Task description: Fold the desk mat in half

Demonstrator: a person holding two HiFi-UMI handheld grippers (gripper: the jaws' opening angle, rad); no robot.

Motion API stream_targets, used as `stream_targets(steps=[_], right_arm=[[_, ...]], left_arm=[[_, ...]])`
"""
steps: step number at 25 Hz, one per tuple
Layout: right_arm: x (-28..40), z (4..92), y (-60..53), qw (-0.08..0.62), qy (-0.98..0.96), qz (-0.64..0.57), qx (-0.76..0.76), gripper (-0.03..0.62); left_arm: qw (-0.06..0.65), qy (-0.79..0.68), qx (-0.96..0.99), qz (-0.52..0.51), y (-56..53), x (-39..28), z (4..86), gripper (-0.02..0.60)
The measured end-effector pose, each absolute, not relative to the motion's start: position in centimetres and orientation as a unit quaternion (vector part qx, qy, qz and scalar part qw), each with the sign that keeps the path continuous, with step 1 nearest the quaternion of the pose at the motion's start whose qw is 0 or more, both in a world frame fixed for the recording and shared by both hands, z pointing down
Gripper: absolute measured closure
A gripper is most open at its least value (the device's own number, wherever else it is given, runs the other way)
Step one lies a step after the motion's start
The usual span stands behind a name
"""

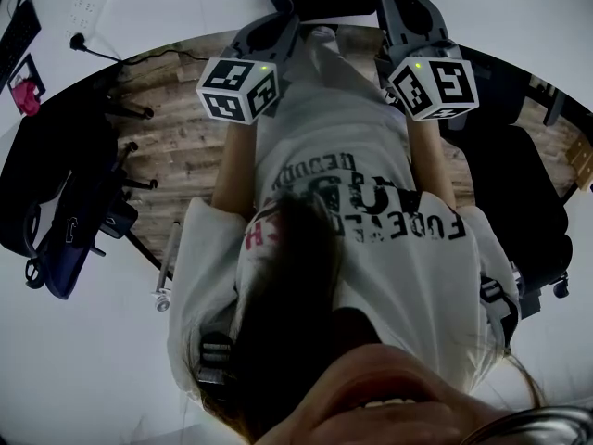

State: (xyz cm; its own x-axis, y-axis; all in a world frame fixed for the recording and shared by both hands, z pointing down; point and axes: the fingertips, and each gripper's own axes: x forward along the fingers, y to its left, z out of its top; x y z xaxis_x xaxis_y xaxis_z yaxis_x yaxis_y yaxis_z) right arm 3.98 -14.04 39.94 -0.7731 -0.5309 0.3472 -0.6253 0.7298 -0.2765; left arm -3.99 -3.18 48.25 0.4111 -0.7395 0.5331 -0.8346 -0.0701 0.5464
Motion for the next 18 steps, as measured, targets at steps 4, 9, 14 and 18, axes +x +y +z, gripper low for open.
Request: stream_targets(steps=[4, 9, 14, 18], right_arm=[[4.6, 40.3, -14.4, 0.124, -0.923, 0.192, 0.310, 0.594], [5.8, 40.2, -15.0, 0.126, -0.922, 0.187, 0.313, 0.594], [7.0, 40.2, -15.6, 0.125, -0.919, 0.189, 0.322, 0.593], [7.5, 40.5, -15.8, 0.127, -0.917, 0.192, 0.327, 0.594]], left_arm=[[0.424, -0.539, 0.727, 0.042, -3.8, -3.2, 48.5, 0.569], [0.432, -0.537, 0.724, 0.035, -4.7, -2.1, 48.7, 0.569], [0.443, -0.531, 0.721, 0.039, -5.4, -0.7, 49.1, 0.568], [0.450, -0.518, 0.726, 0.051, -5.8, 0.5, 49.6, 0.569]])
